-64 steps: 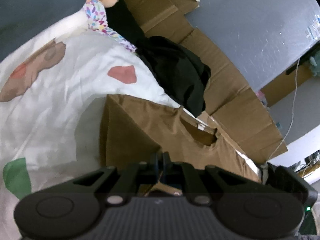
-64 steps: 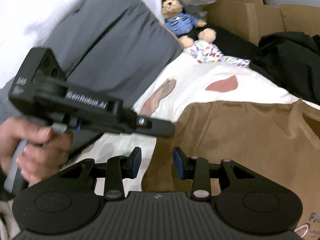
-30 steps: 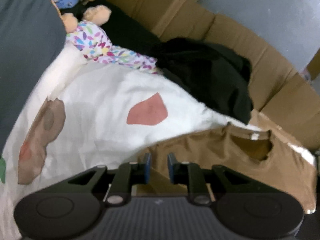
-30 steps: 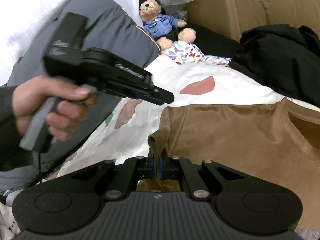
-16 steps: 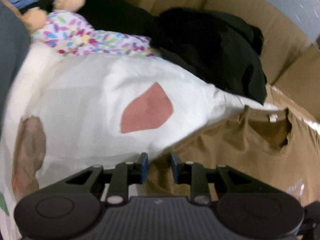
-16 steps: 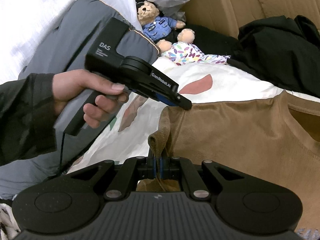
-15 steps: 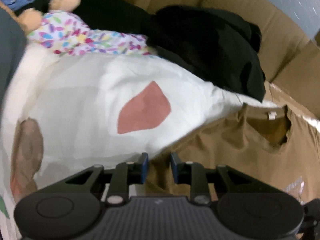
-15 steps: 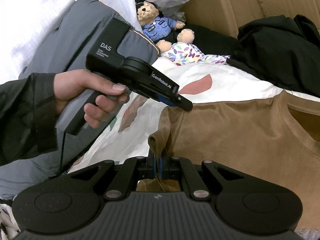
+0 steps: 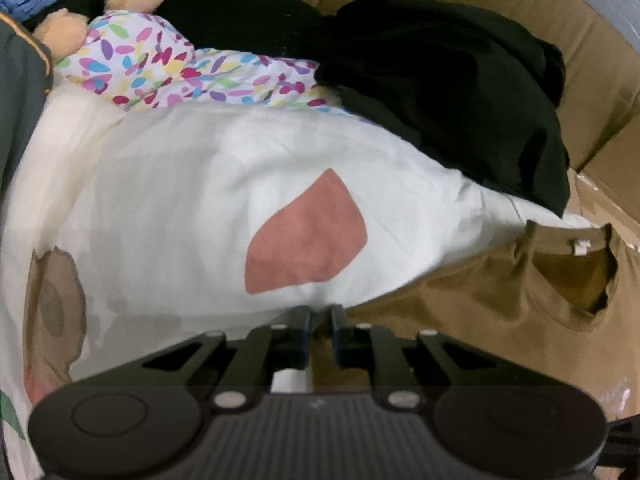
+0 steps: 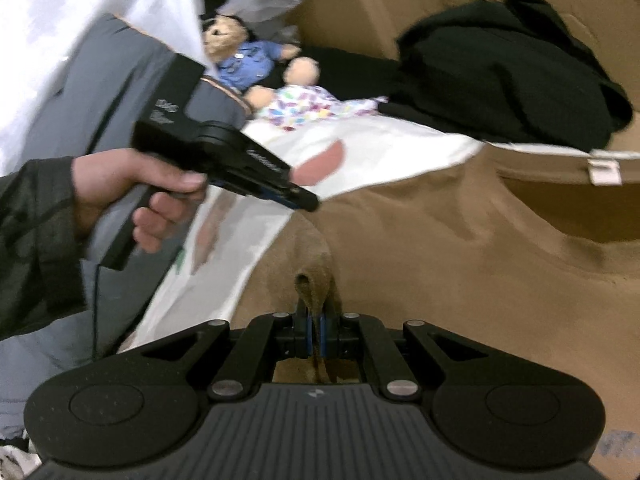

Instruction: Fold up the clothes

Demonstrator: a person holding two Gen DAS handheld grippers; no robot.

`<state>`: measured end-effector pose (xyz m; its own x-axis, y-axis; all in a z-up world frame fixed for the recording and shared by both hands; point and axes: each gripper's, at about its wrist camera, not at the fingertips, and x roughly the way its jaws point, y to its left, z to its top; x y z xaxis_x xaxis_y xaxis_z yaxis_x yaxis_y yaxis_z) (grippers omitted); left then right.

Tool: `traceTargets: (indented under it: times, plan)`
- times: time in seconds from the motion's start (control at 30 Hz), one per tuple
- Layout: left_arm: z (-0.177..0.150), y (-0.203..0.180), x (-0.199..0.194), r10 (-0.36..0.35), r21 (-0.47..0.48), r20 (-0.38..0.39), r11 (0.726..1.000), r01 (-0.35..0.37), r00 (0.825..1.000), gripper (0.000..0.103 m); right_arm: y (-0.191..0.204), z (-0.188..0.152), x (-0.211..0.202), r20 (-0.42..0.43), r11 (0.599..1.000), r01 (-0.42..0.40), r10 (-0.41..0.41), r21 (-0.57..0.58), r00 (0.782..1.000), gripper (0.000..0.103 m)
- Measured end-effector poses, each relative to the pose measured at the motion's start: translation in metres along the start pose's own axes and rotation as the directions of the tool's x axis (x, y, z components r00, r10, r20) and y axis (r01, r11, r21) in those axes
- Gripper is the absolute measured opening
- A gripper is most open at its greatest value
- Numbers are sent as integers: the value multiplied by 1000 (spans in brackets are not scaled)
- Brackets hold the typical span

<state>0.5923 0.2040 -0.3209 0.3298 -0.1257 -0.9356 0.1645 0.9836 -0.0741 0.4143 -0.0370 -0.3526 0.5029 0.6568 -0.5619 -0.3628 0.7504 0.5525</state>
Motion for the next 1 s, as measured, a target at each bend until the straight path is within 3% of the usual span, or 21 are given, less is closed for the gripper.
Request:
traceTargets:
  times: [0.27, 0.5, 0.57, 0.63, 0.73, 0.83, 0.97, 1.0]
  plan:
    - [1, -2, 2, 16, -1, 0, 1000, -16, 1000, 11, -13, -6, 1, -22, 998, 65, -64, 24, 998, 3]
    - [2, -3, -1, 26, -36, 16, 999, -25, 1000, 12, -31, -5, 14, -65, 985, 98, -90, 139, 994, 5]
    - [-1, -5, -9, 23, -29, 55, 999, -21, 998, 15, -33, -6, 11, -45, 983, 93, -87, 161, 995, 5]
    - [-2, -5, -14, 22, -32, 75, 999, -19, 997, 28, -33, -7, 11, -46, 981, 100, -94, 165, 995, 6]
    - [-12, -1, -28, 33, -41, 105, 999, -28, 994, 35, -35, -7, 12, -55, 979, 123, -115, 164, 992, 7]
    - [-23, 4, -40, 23, -48, 125, 999, -18, 992, 36, -41, -8, 9, -55, 969, 147, -138, 197, 989, 14]
    - [-38, 9, -53, 2, -66, 137, 998, 7, 991, 36, -47, -8, 0, -30, 956, 155, -152, 248, 988, 40]
    - [-43, 10, -56, -4, -68, 139, 998, 14, 990, 36, -46, -8, -2, -22, 954, 151, -151, 258, 988, 42]
